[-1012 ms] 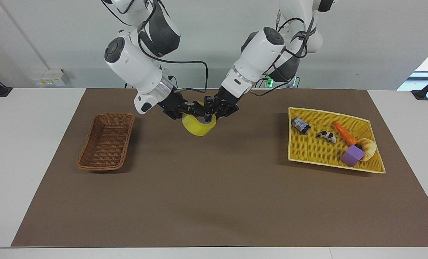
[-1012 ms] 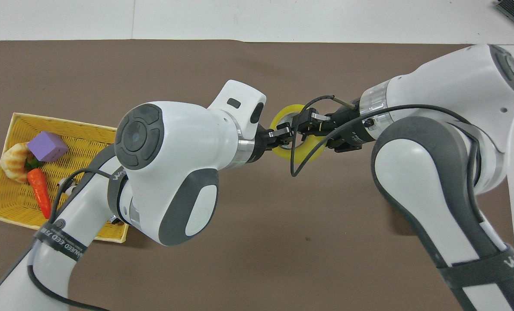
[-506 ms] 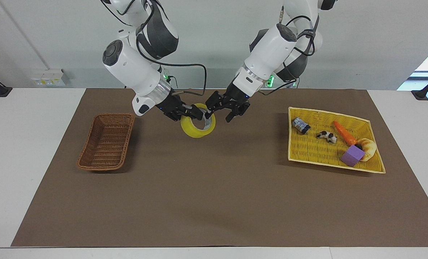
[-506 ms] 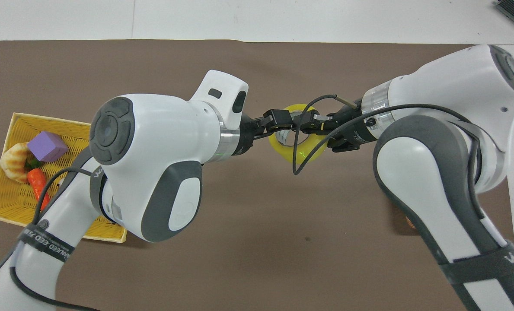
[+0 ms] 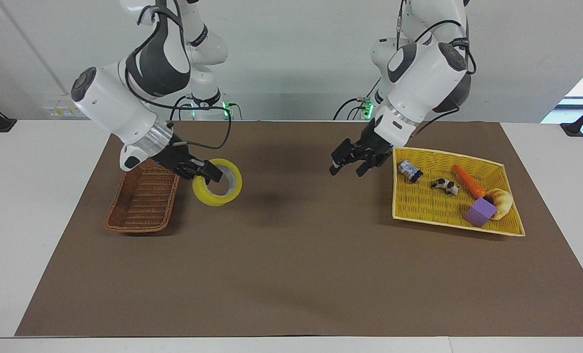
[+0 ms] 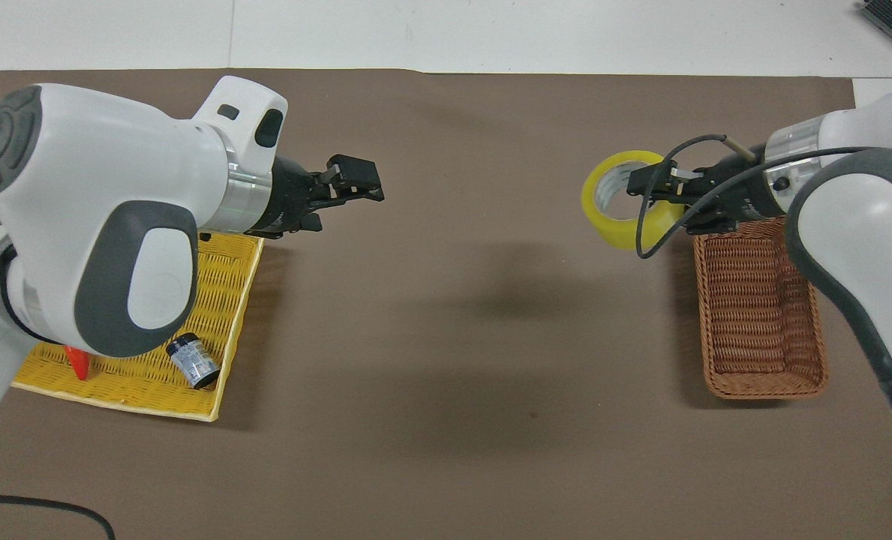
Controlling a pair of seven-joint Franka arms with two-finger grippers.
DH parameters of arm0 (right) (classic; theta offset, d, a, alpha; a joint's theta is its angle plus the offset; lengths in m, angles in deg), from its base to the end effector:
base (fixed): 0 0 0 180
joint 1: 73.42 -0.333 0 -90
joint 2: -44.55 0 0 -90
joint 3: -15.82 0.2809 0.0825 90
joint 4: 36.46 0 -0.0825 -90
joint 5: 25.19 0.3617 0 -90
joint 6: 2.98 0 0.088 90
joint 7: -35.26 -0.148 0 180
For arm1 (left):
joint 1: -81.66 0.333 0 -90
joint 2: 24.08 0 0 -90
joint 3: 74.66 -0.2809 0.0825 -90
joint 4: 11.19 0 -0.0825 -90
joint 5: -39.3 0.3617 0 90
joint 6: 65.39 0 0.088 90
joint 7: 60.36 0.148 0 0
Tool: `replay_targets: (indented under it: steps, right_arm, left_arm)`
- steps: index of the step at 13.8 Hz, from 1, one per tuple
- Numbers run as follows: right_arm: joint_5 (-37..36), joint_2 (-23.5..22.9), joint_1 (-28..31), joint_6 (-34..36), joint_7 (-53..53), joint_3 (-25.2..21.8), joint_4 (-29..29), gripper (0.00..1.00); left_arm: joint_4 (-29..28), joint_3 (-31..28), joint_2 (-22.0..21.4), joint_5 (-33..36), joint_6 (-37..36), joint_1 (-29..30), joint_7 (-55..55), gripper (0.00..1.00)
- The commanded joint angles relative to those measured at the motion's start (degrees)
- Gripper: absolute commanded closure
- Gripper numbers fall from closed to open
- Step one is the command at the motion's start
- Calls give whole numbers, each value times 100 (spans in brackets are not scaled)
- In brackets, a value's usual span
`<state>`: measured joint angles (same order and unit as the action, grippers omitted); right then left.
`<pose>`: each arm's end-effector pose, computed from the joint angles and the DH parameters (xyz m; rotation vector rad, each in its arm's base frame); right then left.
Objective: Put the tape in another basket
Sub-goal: 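Carry the tape with the right gripper while the left gripper withdraws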
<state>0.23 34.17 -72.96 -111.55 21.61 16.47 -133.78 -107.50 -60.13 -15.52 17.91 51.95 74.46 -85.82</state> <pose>0.5948 0.0499 0.4269 -2.6714 0.5073 0.0501 0.5597 -0.2516 0.4700 2.6855 0.2806 0.0620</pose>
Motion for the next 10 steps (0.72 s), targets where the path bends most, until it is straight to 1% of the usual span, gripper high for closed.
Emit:
replay_targets:
  steps: [1,3,5,6,8,9,10]
  right_arm:
    - [-266,-69,505,-488,510,75,-235,100]
    - [-275,-174,953,-516,1080,75,-288,100]
    - [-275,-158,1288,-525,1836,66,-664,100]
    - [-283,-114,1359,-507,1996,58,-831,100]
    - [-458,114,1491,-498,2259,49,-1262,100]
    - [-599,228,1492,-507,2357,49,-1499,100]
    - [-748,343,1518,-516,2375,40,-1684,100]
  left_arm:
    - [-37,24,-118,380,-596,542,697,0]
    - [-37,23,-135,687,-861,990,1408,0]
    - [-37,15,-179,933,-1089,1386,2208,0]
    - [-28,15,-231,1109,-1151,1536,2421,0]
    - [7,15,-319,1810,-1318,1555,2475,0]
    - [59,15,-329,2257,-1510,1520,2484,0]
    - [103,23,-390,2523,-1704,1520,2493,0]
